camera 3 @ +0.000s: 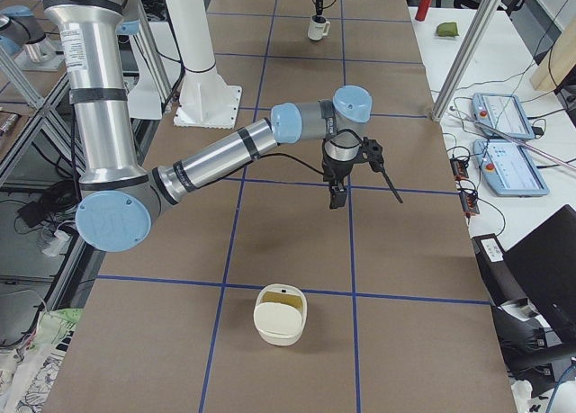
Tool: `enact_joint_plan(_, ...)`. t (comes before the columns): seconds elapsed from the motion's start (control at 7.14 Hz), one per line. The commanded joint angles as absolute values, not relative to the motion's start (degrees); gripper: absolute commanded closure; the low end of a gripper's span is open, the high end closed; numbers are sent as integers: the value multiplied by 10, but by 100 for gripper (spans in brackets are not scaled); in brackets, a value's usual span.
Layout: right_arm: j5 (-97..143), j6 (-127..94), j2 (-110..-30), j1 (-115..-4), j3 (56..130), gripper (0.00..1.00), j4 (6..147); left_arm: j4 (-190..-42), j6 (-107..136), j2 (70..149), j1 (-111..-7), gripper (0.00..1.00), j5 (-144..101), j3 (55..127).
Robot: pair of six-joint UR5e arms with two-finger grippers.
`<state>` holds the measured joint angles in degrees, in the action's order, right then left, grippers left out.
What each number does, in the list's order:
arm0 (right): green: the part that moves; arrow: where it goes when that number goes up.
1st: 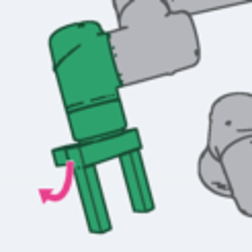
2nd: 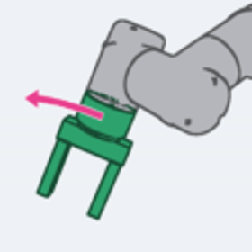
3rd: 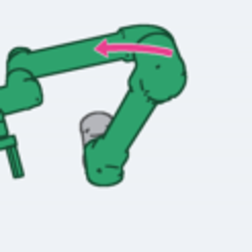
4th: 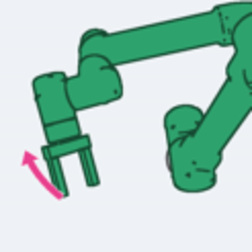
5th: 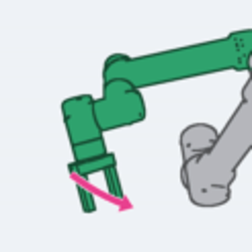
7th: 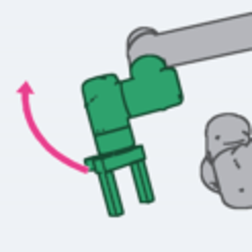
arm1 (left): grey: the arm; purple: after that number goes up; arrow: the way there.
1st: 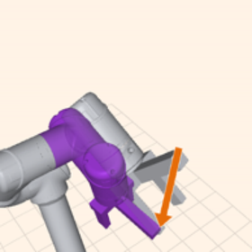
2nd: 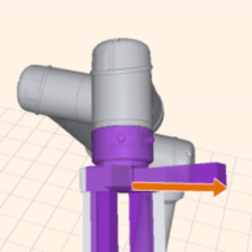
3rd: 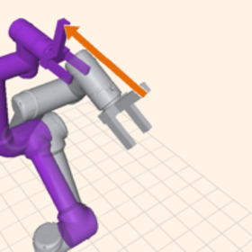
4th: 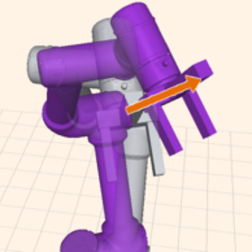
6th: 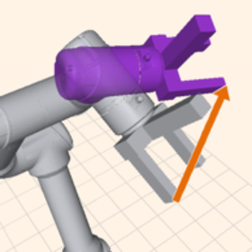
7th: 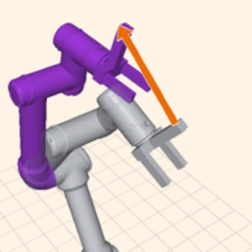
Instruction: Left arm hands cup to right arm to dump lemon
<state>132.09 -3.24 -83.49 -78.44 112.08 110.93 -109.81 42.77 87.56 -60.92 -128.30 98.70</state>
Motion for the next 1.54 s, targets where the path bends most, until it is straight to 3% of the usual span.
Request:
enact_joint_plan(0.0,1314,-40,-837,-784,1119,0,1110,-1099,422,873,-604,0,-1281,996)
enact_joint_plan(0.42,1313,-36,-853,-784,1116,0,1107,-1036,320,861,-644,0,-1287,1044)
enact_joint_plan(0.7,1315,-38,-853,-796,1111,0,1107,-929,133,922,-715,0,-1281,1035)
enact_joint_plan(0.98,1315,22,-863,-826,1063,0,1064,-927,-45,938,-799,0,-1282,963)
enact_joint_plan(1.4,1319,36,-939,-848,955,0,822,-935,-65,942,-885,0,-1284,897)
